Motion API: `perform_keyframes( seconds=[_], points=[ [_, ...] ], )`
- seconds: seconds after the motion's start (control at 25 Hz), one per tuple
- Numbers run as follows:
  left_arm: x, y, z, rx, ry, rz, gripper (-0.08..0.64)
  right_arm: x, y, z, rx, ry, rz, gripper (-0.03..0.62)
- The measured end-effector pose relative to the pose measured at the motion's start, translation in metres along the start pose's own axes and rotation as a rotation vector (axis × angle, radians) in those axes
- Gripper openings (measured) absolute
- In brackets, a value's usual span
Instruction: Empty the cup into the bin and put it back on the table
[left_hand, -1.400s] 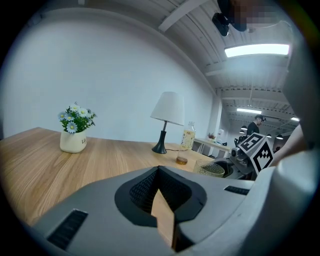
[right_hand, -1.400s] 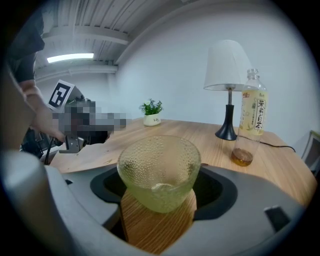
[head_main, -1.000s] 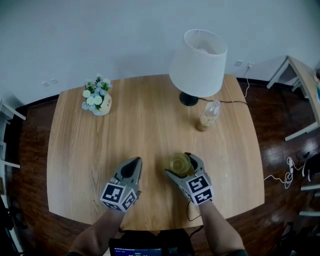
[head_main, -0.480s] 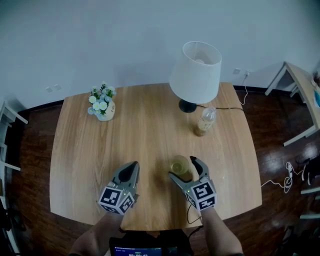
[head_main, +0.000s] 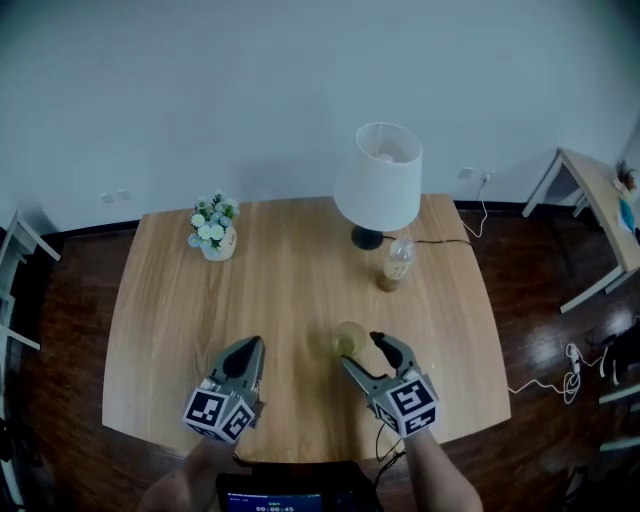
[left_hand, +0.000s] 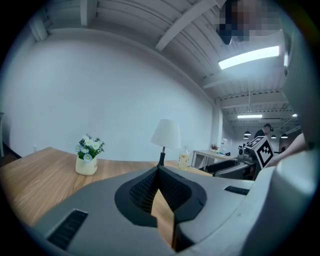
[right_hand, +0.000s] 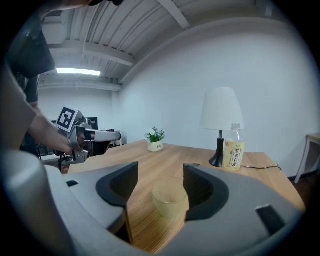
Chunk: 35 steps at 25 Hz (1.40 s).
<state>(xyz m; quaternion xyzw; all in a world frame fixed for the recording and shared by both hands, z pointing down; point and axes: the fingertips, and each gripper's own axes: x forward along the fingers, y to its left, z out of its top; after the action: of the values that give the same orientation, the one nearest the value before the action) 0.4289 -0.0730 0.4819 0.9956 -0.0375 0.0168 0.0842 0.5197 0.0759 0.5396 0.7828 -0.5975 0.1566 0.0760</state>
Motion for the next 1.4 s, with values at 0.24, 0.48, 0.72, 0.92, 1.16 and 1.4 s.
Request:
perform_keyframes(
  seconds=[0.24, 0.48, 0.72, 0.92, 1.16, 1.4],
  points=[
    [-0.012, -0.018, 0.028, 0.024, -0.058, -0.008, -0.009, -0.02, 0.013, 0.028, -0.044, -0.04, 0.024, 0.249],
    [-0.027, -0.038, 0.05, 0.04, -0.107, -0.016, -0.009, -0.037, 0.027, 0.046, -0.076, -0.069, 0.054, 0.198],
    [-0.038, -0.055, 0.066, 0.044, -0.147, -0.041, -0.009, -0.051, 0.041, 0.061, -0.102, -0.071, 0.09, 0.1],
    [-0.049, -0.066, 0.072, 0.048, -0.164, -0.073, -0.009, -0.063, 0.048, 0.067, -0.134, -0.066, 0.054, 0.097],
    [-0.073, -0.067, 0.08, 0.051, -0.177, -0.115, -0.009, -0.077, 0.065, 0.08, -0.1, -0.101, -0.021, 0.046],
    [-0.105, -0.067, 0.096, 0.03, -0.2, -0.14, -0.009, -0.102, 0.085, 0.084, -0.058, -0.137, -0.107, 0.005]
  ],
)
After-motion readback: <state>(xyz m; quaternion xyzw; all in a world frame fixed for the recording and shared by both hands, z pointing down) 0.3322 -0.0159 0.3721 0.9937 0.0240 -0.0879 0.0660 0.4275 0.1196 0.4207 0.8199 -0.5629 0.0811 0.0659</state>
